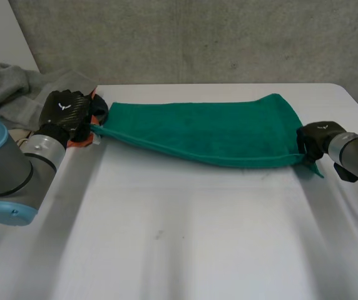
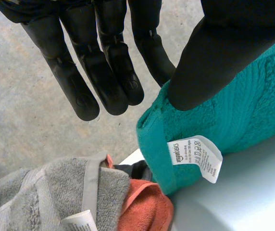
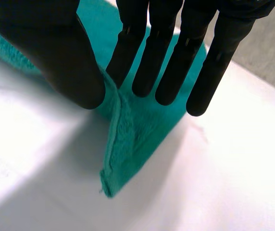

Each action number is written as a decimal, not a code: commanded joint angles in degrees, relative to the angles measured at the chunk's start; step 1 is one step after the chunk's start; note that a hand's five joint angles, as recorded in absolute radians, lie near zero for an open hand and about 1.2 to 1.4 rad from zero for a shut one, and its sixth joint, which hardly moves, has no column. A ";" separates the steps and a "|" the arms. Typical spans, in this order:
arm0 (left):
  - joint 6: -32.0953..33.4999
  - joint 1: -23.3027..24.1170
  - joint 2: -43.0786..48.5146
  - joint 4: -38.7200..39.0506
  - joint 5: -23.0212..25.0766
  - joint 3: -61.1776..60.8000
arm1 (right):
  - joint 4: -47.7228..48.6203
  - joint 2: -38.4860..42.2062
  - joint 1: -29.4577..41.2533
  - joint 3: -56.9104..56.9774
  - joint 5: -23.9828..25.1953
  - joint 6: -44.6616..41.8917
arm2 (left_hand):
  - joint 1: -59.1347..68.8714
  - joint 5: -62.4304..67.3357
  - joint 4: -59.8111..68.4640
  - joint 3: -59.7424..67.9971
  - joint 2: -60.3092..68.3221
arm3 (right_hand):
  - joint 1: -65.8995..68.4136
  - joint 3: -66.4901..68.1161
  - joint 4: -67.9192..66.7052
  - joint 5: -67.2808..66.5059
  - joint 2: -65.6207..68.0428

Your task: Fold the laundry.

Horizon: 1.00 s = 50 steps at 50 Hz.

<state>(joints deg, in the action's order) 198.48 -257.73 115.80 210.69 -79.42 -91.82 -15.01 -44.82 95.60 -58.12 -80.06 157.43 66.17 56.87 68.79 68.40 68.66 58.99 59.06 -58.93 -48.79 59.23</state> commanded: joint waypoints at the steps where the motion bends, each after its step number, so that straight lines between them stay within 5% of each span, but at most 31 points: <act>1: 0.15 0.21 -3.11 -0.28 1.37 -4.15 | -2.65 0.08 -1.64 -1.29 0.87 -0.98 | 13.83 13.13 11.21 11.60 11.34 | 21.01 20.94 -21.07 -21.21 20.77; 5: 0.24 0.21 -5.75 -1.69 1.37 -6.61 | -2.83 -1.33 -2.61 -4.54 1.57 -2.30 | 13.83 13.13 11.21 11.60 11.34 | 21.01 20.94 -21.07 -21.21 20.77; 11: 2.08 -0.40 -14.00 -11.16 1.55 -11.97 | -7.30 -11.76 -4.45 -14.90 2.54 -18.27 | 13.83 13.13 11.21 11.60 11.34 | 21.01 20.94 -21.07 -21.21 20.77; 18: 19.55 -4.45 -24.12 -39.10 2.95 -17.42 | -16.35 -25.12 -11.21 -30.62 1.22 -42.86 | 13.83 13.13 11.21 11.60 11.34 | 21.01 20.94 -21.07 -21.21 20.77; 22: 28.62 -4.19 -24.39 -51.95 3.04 -16.91 | -15.32 -26.73 -11.31 -31.97 1.04 -46.16 | 13.83 13.13 11.21 11.60 11.34 | 21.01 20.94 -21.07 -21.21 20.77; 30: 22.49 -0.50 -9.29 -40.28 0.94 -3.12 | -4.18 -16.39 -6.41 -20.66 0.35 -37.21 | 13.83 13.13 11.21 11.60 11.34 | 21.01 20.94 -21.07 -21.21 20.77; 38: 19.58 6.01 7.85 -32.02 -6.88 19.82 | 5.69 -4.68 -0.68 -5.70 -4.93 -34.03 | 13.83 13.13 11.21 11.60 11.34 | 21.01 20.94 -21.07 -21.21 20.77; 50: 20.02 7.24 23.59 -19.18 -10.84 39.16 | 19.93 9.74 2.40 11.79 -6.43 -33.85 | 13.83 13.13 11.21 11.60 11.34 | 21.01 20.94 -21.07 -21.21 20.77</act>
<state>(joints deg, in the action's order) 217.99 -250.65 133.18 187.55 -88.31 -59.87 0.19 -40.56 97.49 -53.11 -86.10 123.89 66.17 57.28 68.81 68.41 68.66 64.87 68.16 -68.68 -58.78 67.76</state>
